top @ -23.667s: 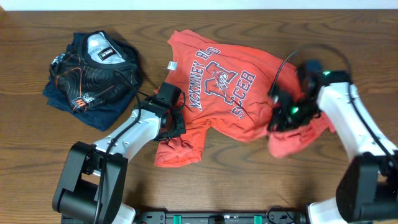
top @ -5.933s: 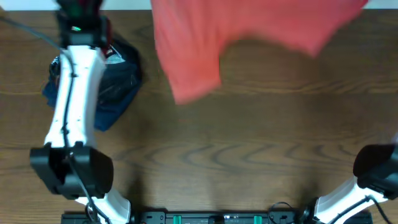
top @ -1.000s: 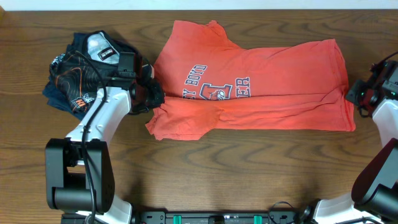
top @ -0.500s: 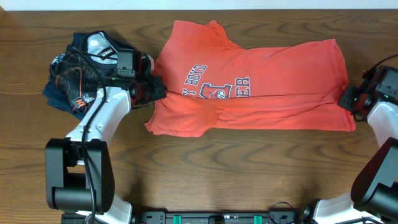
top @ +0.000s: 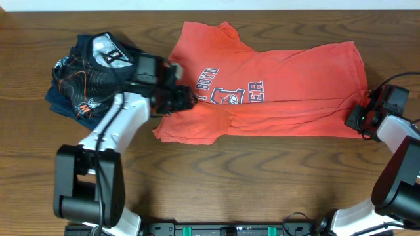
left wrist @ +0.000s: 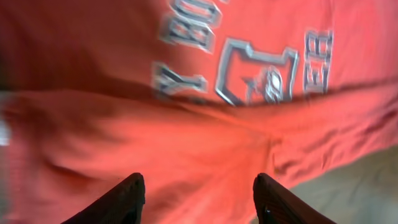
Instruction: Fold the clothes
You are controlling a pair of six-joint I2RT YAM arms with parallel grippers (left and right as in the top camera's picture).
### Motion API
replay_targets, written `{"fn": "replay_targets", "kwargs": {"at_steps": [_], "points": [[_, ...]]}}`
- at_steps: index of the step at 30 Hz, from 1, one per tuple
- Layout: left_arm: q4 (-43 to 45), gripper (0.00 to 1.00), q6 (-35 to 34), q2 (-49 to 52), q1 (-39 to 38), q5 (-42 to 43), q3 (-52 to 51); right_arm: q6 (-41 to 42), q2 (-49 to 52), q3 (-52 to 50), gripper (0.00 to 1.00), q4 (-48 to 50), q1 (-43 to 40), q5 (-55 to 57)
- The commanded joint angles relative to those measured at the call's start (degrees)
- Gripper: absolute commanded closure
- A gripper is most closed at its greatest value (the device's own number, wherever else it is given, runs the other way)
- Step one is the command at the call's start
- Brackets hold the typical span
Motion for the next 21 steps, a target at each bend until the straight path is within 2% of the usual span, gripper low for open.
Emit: {"fn": "replay_targets", "kwargs": {"at_steps": [1, 4, 6, 15, 18, 21], "points": [[-1.0, 0.42, 2.2, 0.2, -4.1, -6.4, -0.2, -0.5, 3.9, -0.9, 0.96, -0.7, 0.5, 0.2], [-1.2, 0.50, 3.0, 0.2, -7.2, -7.5, -0.2, -0.5, 4.8, -0.9, 0.98, -1.1, 0.5, 0.2], [-1.2, 0.51, 3.3, 0.2, -8.9, -8.0, -0.2, -0.5, 4.8, -0.9, 0.98, -0.9, 0.5, 0.2], [-1.1, 0.50, 6.8, 3.5, -15.6, -10.6, -0.2, -0.2, 4.8, -0.8, 0.97, -1.1, 0.5, 0.2], [-1.1, 0.45, 10.0, 5.2, -18.0, -10.7, -0.2, 0.1, 4.8, -0.8, 0.97, -1.2, 0.5, 0.0], [-1.1, 0.45, 10.2, 6.8, -19.6, -14.0, -0.2, 0.1, 4.8, -0.8, 0.97, -1.2, 0.5, -0.5]]}}
